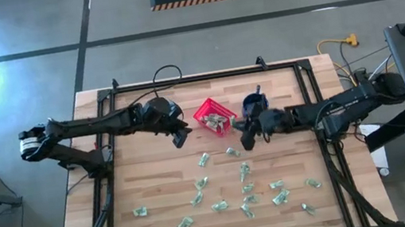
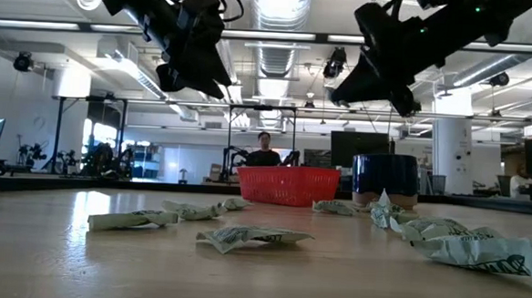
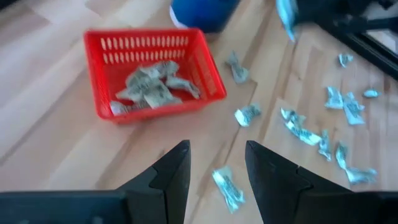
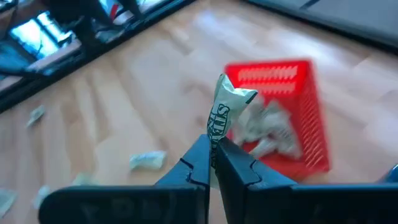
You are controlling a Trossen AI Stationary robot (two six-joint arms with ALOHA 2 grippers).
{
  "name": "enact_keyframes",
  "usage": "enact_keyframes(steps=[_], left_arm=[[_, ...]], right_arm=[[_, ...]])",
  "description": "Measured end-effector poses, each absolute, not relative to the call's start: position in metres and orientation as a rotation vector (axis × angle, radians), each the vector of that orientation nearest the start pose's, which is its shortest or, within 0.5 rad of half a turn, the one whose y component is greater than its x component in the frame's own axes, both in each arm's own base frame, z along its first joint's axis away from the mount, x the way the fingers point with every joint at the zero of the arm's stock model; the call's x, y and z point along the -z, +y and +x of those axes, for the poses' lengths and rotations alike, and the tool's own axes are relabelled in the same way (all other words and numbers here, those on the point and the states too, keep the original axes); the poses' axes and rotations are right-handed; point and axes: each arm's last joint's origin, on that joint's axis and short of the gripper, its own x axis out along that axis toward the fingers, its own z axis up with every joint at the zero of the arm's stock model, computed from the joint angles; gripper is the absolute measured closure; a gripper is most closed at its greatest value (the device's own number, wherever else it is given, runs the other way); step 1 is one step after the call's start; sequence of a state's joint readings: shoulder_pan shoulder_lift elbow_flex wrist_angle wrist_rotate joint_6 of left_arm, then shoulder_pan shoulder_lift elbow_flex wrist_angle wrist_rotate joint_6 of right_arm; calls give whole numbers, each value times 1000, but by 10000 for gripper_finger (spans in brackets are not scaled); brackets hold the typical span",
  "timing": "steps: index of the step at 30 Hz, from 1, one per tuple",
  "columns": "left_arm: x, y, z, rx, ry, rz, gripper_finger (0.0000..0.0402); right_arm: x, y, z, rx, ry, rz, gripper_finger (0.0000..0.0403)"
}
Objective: Pick and place Stevia / Truvia into bins
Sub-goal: Put the stevia packet into the red basket
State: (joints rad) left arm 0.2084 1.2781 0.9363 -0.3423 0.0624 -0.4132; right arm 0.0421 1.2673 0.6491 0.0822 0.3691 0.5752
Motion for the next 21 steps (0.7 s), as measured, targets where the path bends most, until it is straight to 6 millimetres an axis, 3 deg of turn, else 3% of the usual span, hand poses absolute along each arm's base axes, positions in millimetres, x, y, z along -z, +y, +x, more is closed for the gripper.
enact_keyframes(steps=[13, 21], left_arm=[[-261, 25, 265, -219, 697, -555, 265], [-248, 7, 263, -210, 741, -637, 265]], right_arm=[[-212, -43, 262, 477, 396, 433, 390], [-203, -61, 290, 410, 467, 398, 390]])
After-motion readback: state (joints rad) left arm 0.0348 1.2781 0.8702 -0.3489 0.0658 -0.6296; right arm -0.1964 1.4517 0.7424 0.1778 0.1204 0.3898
